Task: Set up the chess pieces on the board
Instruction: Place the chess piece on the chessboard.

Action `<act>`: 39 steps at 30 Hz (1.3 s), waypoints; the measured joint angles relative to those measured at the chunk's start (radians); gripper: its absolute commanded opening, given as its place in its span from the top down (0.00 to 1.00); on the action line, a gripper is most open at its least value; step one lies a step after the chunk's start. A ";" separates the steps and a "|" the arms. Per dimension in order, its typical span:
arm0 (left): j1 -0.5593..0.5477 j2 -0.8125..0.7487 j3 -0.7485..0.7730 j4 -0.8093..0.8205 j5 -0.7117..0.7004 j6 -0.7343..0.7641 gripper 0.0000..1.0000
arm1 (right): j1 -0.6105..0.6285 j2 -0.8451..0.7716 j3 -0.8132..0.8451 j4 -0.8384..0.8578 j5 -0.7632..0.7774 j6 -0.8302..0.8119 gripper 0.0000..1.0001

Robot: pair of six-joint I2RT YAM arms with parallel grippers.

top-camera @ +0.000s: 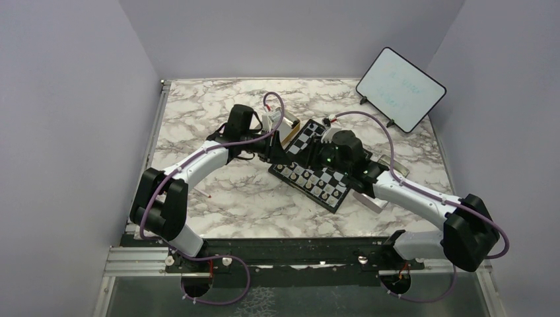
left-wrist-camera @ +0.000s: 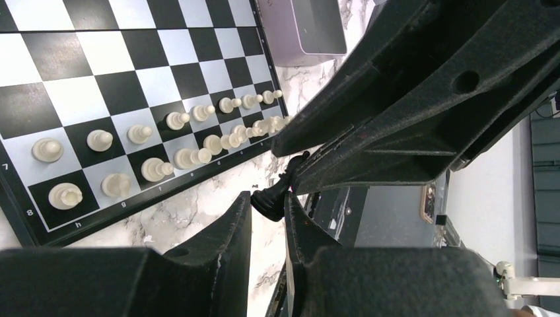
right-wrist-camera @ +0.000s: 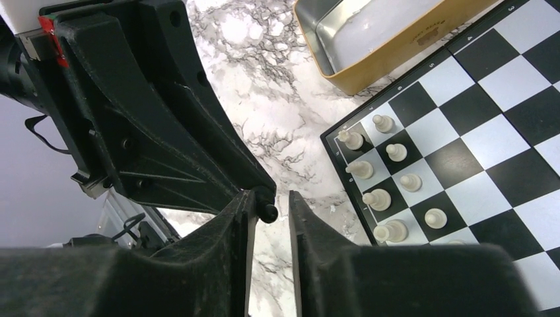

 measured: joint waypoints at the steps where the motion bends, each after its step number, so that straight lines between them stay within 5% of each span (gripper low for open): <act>1: 0.000 0.000 -0.001 0.000 0.000 0.000 0.88 | 0.000 0.001 0.000 0.002 -0.001 0.001 0.80; 6: 0.000 0.000 -0.001 0.006 0.002 -0.002 0.86 | 0.000 0.001 0.000 0.019 -0.005 0.008 0.86; 13: 0.000 0.000 -0.001 0.013 0.002 -0.005 0.54 | -0.001 0.001 -0.001 0.028 -0.004 0.007 0.89; 15: 0.000 0.000 -0.001 0.013 0.002 -0.010 0.41 | -0.001 0.001 -0.001 0.028 -0.003 -0.001 0.89; 16: 0.000 -0.002 -0.001 0.013 0.002 -0.008 0.30 | -0.001 0.001 -0.001 0.027 0.001 -0.008 0.89; 17: 0.000 -0.002 -0.001 0.013 0.002 -0.012 0.07 | -0.001 0.000 0.000 0.024 0.008 -0.019 0.90; 18: 0.000 -0.004 -0.001 0.013 0.002 -0.014 0.02 | -0.001 -0.002 0.000 0.018 0.020 -0.030 0.90; 39: 0.000 -0.175 -0.077 -0.107 -0.160 0.063 0.01 | -0.090 -0.061 0.034 -0.186 0.486 -0.406 0.92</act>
